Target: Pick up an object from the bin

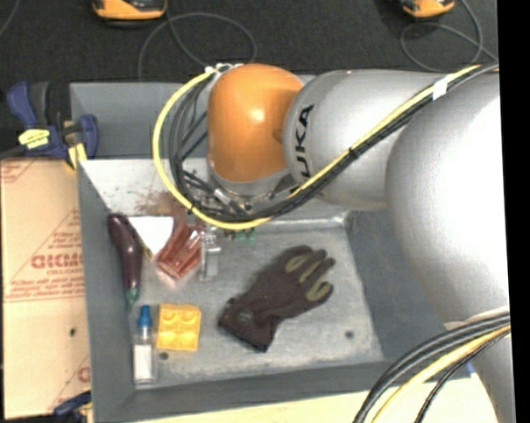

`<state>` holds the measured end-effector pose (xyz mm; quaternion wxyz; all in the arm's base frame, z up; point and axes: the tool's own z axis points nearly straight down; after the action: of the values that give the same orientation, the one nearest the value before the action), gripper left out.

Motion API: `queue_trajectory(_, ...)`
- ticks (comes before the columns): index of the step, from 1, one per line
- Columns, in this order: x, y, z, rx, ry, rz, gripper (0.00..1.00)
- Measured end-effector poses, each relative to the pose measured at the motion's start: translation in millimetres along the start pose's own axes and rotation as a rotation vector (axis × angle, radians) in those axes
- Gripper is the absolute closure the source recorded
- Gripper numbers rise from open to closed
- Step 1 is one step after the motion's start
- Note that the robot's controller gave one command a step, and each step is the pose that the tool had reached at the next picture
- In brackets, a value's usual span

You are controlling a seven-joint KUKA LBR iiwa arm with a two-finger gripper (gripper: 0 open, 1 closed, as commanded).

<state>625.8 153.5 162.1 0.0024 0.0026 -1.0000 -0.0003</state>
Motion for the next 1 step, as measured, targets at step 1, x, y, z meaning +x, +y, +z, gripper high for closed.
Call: queue_trajectory(1, -1.9, -0.8, -5.2, -0.001, -0.008, 0.003, 0.00)
